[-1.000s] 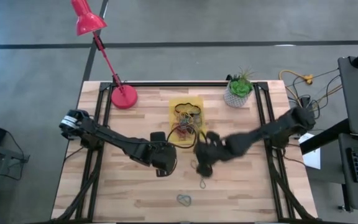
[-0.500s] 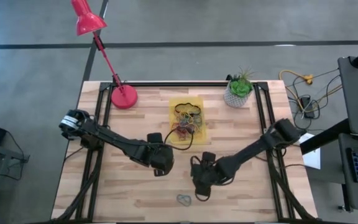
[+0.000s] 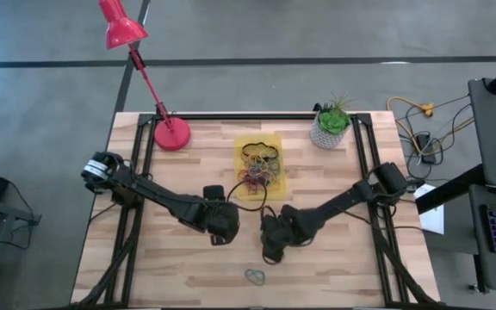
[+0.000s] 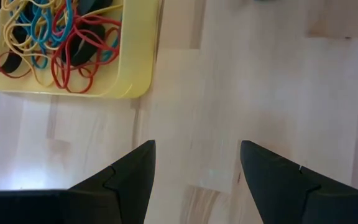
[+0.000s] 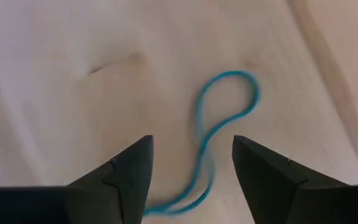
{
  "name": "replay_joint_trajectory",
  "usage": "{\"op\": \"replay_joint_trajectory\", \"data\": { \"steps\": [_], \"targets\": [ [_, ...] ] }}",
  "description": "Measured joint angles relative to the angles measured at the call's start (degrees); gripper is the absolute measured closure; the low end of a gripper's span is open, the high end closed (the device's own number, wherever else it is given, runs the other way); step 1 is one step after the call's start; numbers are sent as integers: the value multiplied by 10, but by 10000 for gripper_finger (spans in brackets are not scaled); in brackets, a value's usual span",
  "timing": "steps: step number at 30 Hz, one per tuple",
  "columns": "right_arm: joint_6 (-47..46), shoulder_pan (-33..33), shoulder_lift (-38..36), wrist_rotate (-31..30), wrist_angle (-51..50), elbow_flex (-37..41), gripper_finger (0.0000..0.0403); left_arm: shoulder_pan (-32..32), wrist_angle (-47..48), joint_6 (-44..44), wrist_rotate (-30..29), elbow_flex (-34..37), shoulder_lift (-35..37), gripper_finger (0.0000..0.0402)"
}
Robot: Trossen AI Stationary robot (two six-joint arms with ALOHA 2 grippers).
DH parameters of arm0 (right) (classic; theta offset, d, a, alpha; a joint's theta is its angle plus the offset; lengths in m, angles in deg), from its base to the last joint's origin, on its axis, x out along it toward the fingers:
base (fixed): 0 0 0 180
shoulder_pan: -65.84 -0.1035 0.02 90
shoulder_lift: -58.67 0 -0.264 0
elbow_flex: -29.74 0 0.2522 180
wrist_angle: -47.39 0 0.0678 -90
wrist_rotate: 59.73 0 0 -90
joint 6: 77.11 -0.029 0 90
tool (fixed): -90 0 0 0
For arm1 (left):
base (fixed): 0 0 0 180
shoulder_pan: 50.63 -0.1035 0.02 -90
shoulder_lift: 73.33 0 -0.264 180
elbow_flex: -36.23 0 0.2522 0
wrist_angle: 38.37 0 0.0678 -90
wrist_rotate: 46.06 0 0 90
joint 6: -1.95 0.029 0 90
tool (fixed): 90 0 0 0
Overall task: Pick and place rubber bands into bin
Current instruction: Put the blue rubber band into the yellow bin
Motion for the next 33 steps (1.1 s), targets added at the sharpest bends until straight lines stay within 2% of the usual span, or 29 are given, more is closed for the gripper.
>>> {"op": "replay_joint_trajectory", "data": {
  "steps": [8, 12, 16, 21, 24, 29, 33],
  "targets": [
    [7, 23, 22, 39, 9, 4, 210, 0, 0, 1, 0, 11, 0, 182],
    [-2, 24, 32, 52, 8, 5, 232, 0, 2, -1, 0, 28, 3, 182],
    [-7, 23, 39, 47, 6, 6, 280, 0, 3, -1, 0, 36, 3, 182],
    [-11, 21, 46, 12, 4, 9, 358, 0, 1, 0, 0, 36, 3, 182],
    [-15, 20, 49, 3, 7, 9, 388, 0, 1, 0, 0, 36, 6, 182],
    [-9, 21, 27, 31, -1, 0, 394, 0, 0, 0, 0, 35, 15, 182],
    [-10, 20, -27, 30, -8, -7, 395, 0, 0, 0, -5, 35, 24, 182]
  ]
}}
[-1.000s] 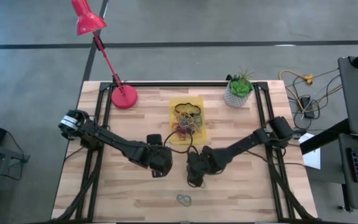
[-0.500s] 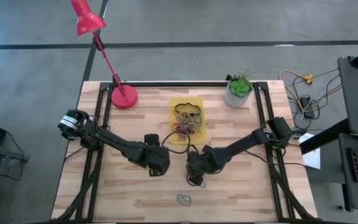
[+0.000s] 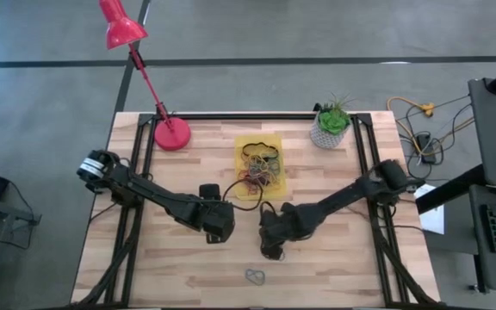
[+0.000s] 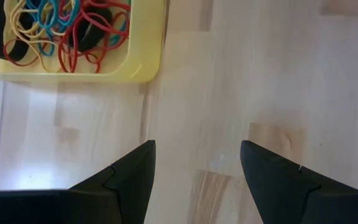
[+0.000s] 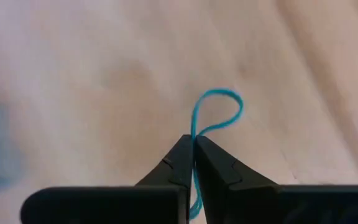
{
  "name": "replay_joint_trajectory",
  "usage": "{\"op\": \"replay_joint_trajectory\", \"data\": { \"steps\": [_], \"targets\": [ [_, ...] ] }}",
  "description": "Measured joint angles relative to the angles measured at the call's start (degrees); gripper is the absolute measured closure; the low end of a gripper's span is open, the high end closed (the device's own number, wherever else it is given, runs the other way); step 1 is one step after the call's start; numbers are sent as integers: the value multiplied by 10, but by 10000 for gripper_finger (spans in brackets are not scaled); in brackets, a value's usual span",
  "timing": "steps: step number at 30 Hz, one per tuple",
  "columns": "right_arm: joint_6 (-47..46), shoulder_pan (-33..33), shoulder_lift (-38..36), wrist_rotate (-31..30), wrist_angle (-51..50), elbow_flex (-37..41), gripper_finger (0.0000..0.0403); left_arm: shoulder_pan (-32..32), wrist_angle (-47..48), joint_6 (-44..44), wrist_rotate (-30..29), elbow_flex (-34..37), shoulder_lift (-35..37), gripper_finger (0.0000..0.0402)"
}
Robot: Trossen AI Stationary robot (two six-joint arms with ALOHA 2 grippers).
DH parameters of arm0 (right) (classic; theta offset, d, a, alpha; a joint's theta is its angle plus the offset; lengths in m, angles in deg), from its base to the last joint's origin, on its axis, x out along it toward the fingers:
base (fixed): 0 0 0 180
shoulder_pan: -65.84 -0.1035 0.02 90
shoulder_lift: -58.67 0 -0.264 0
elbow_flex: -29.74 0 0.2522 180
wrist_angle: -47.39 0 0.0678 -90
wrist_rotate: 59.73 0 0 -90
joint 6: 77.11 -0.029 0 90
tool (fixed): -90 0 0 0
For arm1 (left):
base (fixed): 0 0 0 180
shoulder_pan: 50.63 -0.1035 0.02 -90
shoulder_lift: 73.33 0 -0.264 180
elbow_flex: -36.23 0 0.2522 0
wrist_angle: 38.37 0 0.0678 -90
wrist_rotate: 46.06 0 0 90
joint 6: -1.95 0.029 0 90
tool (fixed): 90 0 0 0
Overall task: Pick and place rubber bands into bin
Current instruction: Put the blue rubber band into the yellow bin
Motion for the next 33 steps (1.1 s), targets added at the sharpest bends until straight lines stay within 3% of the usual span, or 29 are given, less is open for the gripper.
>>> {"op": "replay_joint_trajectory", "data": {
  "steps": [8, 11, 15, 18, 21, 25, 33],
  "targets": [
    [11, 46, -165, -177, -1, -3, 395, 0, 0, 0, -2, 0, 4, 182],
    [37, 98, -203, -206, 5, -6, 395, 0, 0, -1, -2, 0, 4, 182],
    [61, 174, -193, -193, 14, -2, 394, 0, 0, -1, -1, 0, 4, 182],
    [87, 214, -176, -112, 45, -12, 383, 0, 1, -3, 13, 0, 4, 182],
    [114, 228, -144, -65, 38, -19, 357, 0, -2, -6, 66, -2, 4, 182],
    [145, 220, -122, -58, -3, -28, 303, 1, -31, -5, 146, -2, 4, 182],
    [245, 118, -154, -63, -88, -27, 214, 32, -128, -2, 157, -1, 4, 182]
  ]
}}
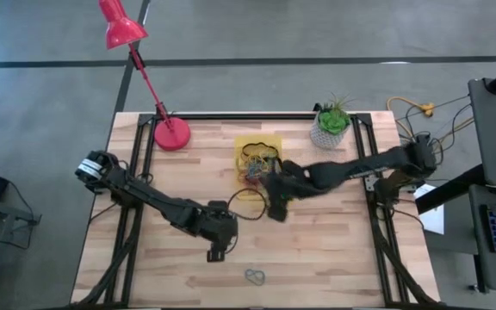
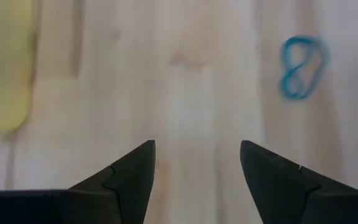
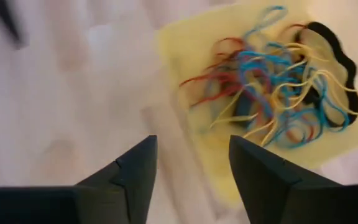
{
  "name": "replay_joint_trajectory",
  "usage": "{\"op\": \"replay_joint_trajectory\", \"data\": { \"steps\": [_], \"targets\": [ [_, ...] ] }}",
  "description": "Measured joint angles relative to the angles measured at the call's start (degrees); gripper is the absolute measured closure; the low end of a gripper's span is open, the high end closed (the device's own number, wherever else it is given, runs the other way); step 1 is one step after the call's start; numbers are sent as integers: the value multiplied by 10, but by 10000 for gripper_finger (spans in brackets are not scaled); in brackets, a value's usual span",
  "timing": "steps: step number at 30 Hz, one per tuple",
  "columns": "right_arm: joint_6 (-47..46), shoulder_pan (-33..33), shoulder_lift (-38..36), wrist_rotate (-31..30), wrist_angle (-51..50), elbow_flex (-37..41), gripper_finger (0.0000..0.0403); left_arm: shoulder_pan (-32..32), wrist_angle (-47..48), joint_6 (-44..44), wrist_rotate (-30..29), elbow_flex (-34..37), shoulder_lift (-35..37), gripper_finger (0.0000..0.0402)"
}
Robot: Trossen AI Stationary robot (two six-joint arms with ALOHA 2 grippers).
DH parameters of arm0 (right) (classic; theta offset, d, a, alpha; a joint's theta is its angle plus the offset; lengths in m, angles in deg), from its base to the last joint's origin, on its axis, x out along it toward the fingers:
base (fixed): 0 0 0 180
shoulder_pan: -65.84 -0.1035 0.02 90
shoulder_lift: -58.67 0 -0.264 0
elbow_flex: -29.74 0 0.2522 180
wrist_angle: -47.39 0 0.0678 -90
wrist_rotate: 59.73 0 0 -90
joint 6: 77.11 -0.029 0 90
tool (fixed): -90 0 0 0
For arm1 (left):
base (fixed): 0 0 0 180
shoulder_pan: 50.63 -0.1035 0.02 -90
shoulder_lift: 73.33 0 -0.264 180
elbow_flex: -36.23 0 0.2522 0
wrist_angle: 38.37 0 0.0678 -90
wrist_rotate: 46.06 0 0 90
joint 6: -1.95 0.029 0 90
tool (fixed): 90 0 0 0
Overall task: Pick and place rubber bands into bin
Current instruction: Put the blue rubber band into the yellow bin
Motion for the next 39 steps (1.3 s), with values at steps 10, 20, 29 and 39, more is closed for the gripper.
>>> {"op": "replay_joint_trajectory", "data": {
  "steps": [10, 20, 29, 39],
  "targets": [
    [-152, -210, -44, -116, -112, 17, 202, 30, -199, 156, 45, 1, -50, 182],
    [-313, -308, -5, -140, -118, 24, 202, 45, -310, 162, 92, -17, -146, 182],
    [-351, -326, 8, -140, -118, 24, 202, 62, -326, 116, 31, -34, -208, 184],
    [-350, -326, 8, -142, -122, 25, 202, 78, -333, 114, -3, -36, -251, 286]
  ]
}}
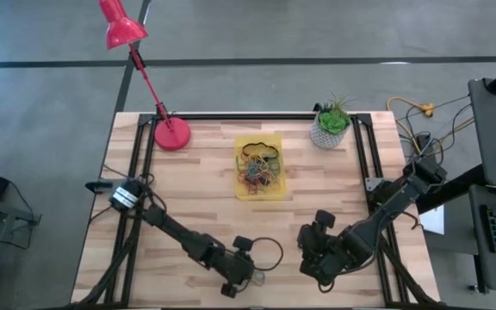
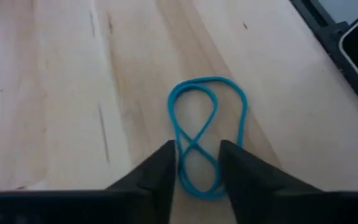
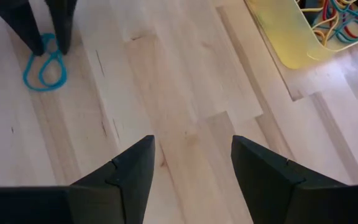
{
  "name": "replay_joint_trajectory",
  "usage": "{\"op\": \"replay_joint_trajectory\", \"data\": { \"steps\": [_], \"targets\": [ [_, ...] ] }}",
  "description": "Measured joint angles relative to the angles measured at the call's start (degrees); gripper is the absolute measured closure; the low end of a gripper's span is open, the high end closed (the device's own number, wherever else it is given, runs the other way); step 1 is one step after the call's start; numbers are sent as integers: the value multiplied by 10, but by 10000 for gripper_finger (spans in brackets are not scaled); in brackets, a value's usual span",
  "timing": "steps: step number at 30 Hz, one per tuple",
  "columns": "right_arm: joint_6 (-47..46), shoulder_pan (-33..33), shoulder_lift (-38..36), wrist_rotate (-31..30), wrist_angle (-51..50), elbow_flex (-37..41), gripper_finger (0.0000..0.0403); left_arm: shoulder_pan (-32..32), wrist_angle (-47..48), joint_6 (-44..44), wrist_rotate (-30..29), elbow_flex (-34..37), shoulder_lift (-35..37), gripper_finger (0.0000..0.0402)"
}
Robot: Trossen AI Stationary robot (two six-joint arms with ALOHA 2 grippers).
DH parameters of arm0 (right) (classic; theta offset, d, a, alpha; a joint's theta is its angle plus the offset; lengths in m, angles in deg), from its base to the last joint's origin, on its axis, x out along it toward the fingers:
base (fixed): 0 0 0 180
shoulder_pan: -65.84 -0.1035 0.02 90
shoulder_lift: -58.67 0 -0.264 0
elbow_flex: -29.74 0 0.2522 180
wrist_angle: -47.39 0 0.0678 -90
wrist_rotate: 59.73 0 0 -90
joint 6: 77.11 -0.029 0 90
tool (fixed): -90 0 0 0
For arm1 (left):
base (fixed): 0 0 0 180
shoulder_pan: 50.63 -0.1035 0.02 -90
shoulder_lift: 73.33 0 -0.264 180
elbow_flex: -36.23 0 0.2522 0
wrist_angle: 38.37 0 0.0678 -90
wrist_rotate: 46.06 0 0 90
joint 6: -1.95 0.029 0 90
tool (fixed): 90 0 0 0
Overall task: Pick and place rubber bands into bin
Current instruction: Put the blue rubber band into the yellow bin
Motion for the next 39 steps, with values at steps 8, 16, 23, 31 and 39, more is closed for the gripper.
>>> {"op": "replay_joint_trajectory", "data": {
  "steps": [8, 16, 23, 31, 39],
  "targets": [
    [-11, 0, 0, 1, -5, 0, 202, 3, 2, -31, 31, 3, -3, 395],
    [-29, -7, -3, 5, -12, 0, 202, 15, 68, -56, 63, 7, 39, 401],
    [-39, -30, -4, 7, -33, 1, 202, 13, 233, -52, -23, 11, 170, 401],
    [-81, -33, -4, -8, -55, 8, 202, -140, 247, 92, -95, 11, 266, 401],
    [-131, -33, -4, -10, -54, 8, 202, -376, 191, 167, -72, 10, 259, 401]
  ]
}}
